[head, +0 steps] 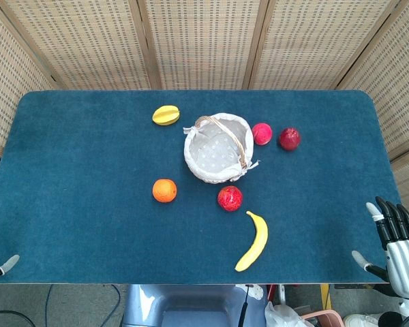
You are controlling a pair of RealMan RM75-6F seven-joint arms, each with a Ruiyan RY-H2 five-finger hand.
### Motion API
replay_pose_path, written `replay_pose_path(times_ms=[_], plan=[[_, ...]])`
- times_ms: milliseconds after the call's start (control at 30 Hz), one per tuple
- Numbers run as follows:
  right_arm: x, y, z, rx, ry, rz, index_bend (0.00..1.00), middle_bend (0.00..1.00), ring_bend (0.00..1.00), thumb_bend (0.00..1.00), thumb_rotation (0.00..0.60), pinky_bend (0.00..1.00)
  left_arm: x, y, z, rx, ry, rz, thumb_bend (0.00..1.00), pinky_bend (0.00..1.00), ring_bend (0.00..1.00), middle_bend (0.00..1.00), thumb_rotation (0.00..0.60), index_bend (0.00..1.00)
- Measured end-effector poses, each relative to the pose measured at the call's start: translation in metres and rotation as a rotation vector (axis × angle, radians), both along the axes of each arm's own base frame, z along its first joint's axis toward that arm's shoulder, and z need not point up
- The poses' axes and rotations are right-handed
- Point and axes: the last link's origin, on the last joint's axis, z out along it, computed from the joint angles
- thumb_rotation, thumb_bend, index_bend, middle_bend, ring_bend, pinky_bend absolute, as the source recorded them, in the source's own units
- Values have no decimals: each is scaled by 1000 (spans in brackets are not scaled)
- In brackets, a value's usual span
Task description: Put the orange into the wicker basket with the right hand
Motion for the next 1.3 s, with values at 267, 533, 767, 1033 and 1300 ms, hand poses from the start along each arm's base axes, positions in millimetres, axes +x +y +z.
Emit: replay_pose_path(times_ms=[267,533,767,1033,1300], plan=[[6,-9,-8,80,-35,48,0,0,0,0,600,0,1,-2,-1,-4,4,-7,0,0,0,0,600,0],[60,-65,-25,308,-29,261,0,0,0,0,600,0,0,7,-5,-20,12,15,0,0,0,0,600,0],[143,-128,-72,543,53,485,7,9,0,0,600,14,-6,16,-4,-17,9,62,0,0,0,0,600,0],[270,-169,-177,737,106,706,15,17,0,0,600,28,-20,36,-1,-10,1,162,0,0,0,0,600,0],[328,-207,-252,739,169,639,15,18,0,0,600,28,-26,46,1,-12,-3,201,0,0,0,0,600,0]])
